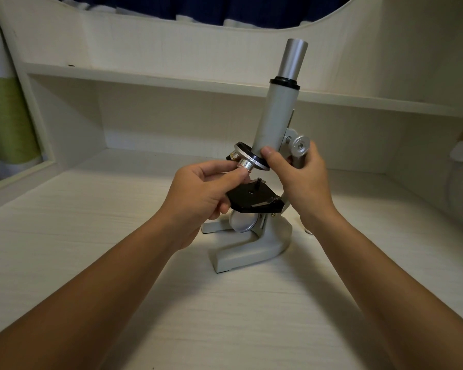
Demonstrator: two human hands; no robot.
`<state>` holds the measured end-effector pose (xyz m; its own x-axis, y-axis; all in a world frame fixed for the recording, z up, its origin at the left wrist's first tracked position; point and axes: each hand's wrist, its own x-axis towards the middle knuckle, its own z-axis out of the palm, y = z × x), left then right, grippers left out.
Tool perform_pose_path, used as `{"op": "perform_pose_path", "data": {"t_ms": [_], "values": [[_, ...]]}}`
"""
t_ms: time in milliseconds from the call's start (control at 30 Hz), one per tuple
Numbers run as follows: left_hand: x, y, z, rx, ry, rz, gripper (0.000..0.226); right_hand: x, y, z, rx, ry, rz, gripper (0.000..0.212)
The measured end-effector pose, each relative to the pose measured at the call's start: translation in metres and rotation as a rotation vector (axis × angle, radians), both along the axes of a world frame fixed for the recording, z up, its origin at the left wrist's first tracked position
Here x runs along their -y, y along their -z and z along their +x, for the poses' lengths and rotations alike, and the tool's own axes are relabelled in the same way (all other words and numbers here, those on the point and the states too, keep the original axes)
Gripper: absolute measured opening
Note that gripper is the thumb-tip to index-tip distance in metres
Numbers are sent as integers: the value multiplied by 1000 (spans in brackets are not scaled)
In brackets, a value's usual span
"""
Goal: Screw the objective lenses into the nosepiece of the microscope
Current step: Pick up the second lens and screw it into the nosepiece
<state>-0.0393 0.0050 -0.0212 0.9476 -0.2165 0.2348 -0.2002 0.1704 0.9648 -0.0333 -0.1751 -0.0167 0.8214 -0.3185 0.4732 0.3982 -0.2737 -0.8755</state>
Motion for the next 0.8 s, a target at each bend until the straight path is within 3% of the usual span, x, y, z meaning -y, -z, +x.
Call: {"op": "perform_pose_path", "data": {"t_ms": [200, 300, 400, 533, 800], "values": [[3, -1, -2, -40, 98, 16, 29, 0, 0, 0, 10, 5, -4, 61], [0, 0, -1, -1, 57, 4, 20, 0, 1, 0, 11, 0, -9, 57], [-1, 0, -1, 10, 5, -5, 27, 0, 0, 0, 7, 1, -10, 60], [1, -2, -3, -31, 84, 10, 28, -1, 0, -1, 2, 17, 2, 73], [-1, 0, -1, 11, 30, -5, 23, -1, 0, -1, -9, 11, -12, 71]]}}
